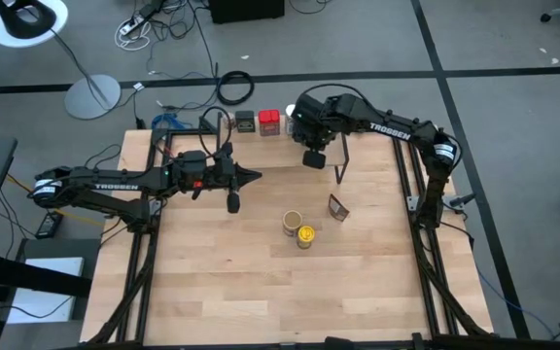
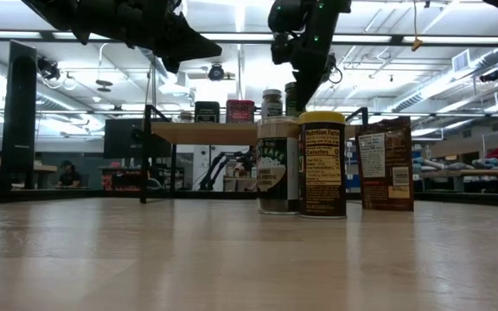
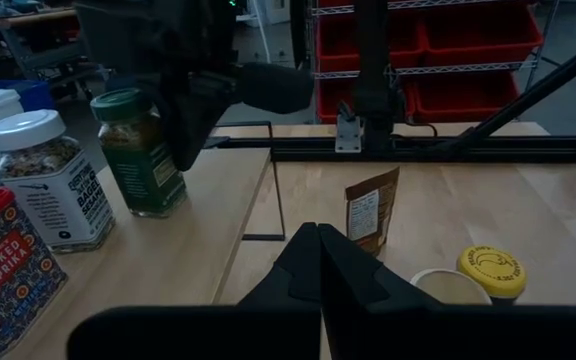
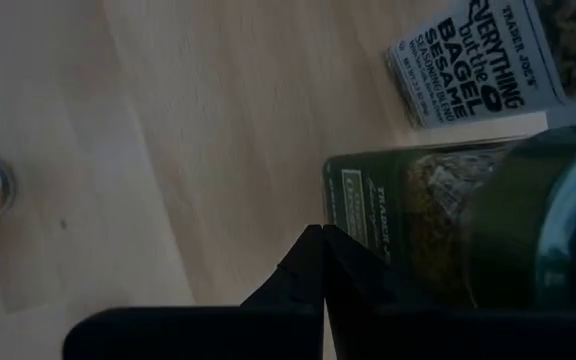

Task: Shelf spices
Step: Put the green seasoning bottle on the shelf

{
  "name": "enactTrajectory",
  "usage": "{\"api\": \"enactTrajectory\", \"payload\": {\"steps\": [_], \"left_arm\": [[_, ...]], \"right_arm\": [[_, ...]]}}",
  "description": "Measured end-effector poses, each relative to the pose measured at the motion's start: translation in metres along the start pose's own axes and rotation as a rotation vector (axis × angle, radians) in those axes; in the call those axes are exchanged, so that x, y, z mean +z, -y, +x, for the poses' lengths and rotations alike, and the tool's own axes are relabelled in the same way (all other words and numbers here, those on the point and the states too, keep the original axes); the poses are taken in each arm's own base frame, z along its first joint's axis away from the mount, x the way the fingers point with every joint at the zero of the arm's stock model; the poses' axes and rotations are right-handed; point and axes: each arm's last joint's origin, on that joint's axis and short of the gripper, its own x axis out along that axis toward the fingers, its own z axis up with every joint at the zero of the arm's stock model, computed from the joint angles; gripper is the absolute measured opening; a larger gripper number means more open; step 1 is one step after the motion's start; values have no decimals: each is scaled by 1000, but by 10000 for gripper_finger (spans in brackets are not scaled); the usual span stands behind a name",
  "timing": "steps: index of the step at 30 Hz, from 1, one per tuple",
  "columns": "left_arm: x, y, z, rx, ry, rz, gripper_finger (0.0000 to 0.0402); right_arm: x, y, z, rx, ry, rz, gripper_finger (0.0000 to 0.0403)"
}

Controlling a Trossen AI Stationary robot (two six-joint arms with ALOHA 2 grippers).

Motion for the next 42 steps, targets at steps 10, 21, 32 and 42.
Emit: {"api": "enactTrajectory", "payload": {"steps": [10, 21, 32, 42], "left_arm": [[0, 0, 0, 0, -1, 0, 1], [0, 0, 0, 0, -1, 0, 1], [0, 0, 0, 0, -1, 0, 1], [0, 0, 0, 0, -1, 6, 1]], "right_arm": [[1, 2, 2, -20, 8, 20, 0], [0, 10, 4, -63, 1, 41, 0], [-3, 21, 5, -75, -6, 10, 0], [-7, 33, 7, -86, -16, 15, 0]]}}
